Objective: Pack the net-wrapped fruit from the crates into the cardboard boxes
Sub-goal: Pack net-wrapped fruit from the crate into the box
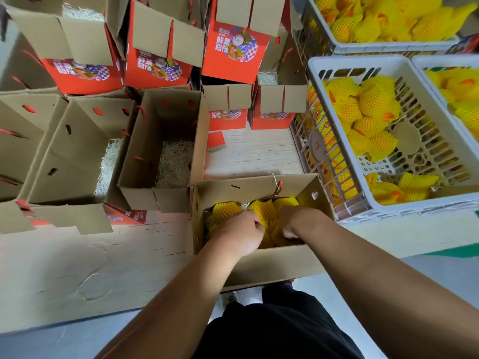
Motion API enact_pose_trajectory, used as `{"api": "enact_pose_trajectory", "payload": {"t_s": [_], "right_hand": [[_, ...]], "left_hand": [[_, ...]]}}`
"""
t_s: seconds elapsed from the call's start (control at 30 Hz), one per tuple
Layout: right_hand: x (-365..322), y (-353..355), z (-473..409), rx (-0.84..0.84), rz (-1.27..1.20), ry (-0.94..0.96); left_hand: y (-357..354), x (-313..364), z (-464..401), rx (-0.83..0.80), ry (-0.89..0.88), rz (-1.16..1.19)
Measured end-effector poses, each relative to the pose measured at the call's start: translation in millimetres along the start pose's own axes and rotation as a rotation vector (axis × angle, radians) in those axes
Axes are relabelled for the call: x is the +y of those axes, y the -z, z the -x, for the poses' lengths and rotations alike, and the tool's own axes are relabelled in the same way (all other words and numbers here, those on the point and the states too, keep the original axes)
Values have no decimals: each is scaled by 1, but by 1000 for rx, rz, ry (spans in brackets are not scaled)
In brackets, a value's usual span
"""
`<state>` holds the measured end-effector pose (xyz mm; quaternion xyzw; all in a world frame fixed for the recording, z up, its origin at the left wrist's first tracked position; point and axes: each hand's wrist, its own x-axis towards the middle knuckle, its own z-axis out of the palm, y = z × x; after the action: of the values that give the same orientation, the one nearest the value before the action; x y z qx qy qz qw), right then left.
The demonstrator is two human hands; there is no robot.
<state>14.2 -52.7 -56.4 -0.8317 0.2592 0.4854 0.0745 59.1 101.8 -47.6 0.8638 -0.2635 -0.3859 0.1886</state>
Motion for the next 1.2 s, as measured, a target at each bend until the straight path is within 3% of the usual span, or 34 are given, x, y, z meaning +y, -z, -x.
{"api": "enact_pose_trajectory", "payload": {"t_s": [0.2,0.3,0.47,0.63,0.83,1.0,1.2], "right_hand": [[2,-8,4,-14,-53,14],[13,4,18,21,-33,74],[25,13,44,369,-169,56],[21,-19,54,348,-418,36],[36,-23,64,902,-761,324],[63,-25,76,1126,-887,425],[116,-5,73,1278,-933,388]], "left_hand": [[-2,2,2,-2,-21,-35],[4,6,7,126,-33,-49],[6,10,16,394,-155,-50],[2,9,20,467,-207,-57],[5,7,22,481,-229,57],[5,31,27,479,-318,256],[-1,127,-10,340,-495,436]]}}
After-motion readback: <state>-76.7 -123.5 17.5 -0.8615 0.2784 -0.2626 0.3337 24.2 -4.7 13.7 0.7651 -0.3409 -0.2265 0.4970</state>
